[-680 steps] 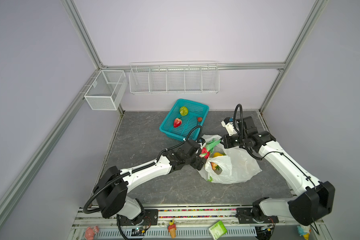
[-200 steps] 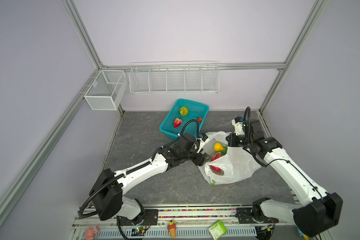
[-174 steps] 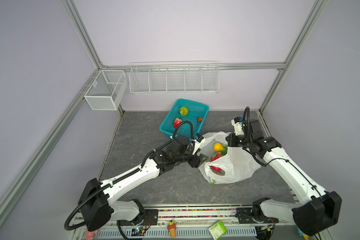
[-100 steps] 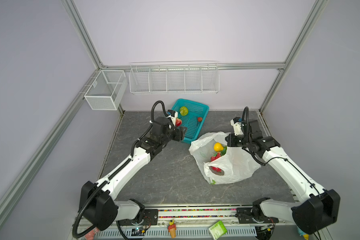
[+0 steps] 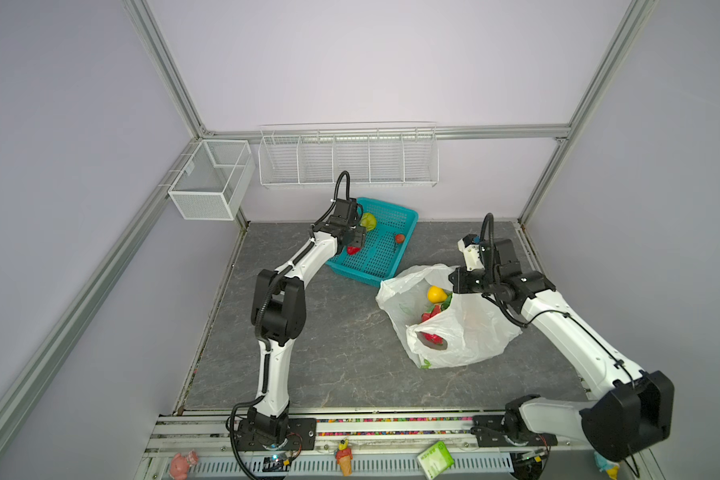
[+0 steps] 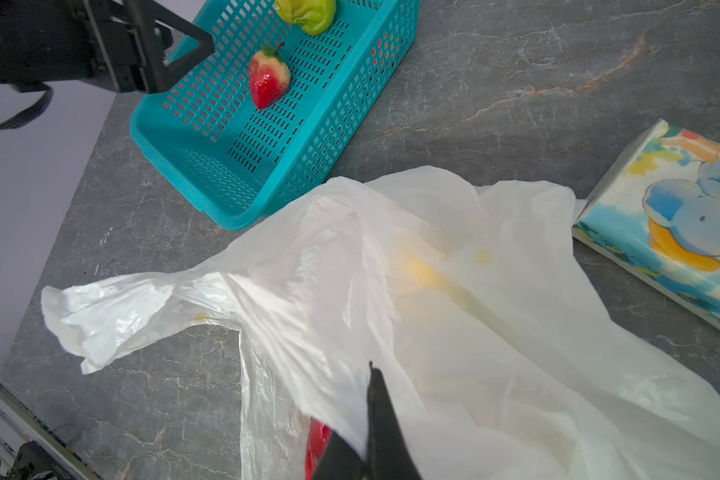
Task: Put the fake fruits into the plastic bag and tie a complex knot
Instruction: 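Lower the left gripper and grasp the yellow-red peach in the basket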
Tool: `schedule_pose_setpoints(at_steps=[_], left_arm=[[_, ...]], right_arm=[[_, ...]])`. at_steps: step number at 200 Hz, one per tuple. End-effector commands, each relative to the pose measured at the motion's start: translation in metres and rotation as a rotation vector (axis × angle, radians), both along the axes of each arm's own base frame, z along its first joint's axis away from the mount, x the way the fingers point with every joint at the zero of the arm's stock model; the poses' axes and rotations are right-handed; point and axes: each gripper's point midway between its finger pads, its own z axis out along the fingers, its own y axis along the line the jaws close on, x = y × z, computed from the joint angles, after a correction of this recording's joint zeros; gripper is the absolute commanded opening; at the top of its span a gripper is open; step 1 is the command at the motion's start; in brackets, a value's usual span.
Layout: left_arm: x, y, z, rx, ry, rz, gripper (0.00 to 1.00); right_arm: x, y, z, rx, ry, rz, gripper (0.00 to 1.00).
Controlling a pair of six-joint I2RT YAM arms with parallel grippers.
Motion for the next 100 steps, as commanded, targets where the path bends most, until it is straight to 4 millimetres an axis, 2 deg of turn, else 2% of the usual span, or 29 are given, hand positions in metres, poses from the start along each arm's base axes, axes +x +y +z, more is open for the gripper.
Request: schedule_pose_setpoints(at_steps=[1,29,100], left_arm=[[0.006,0.006,-0.018,0.107,0.063,-0.019,0.74],[0.021,0.003,-0.034,0.152,0.085,-0.026,0.74],[0.034,-0.011,-0.067,0.137,0.107,-0.07,0.75]], right_arm=[[0.004,-0.001,-0.001,-0.019,-0.014,0.014,0.06],[0.006,-0.001,-0.003,-0.024,-0.009,0.016,0.07],[0.006,-0.003,-0.004,-0.028,-0.007,0.016,0.06]])
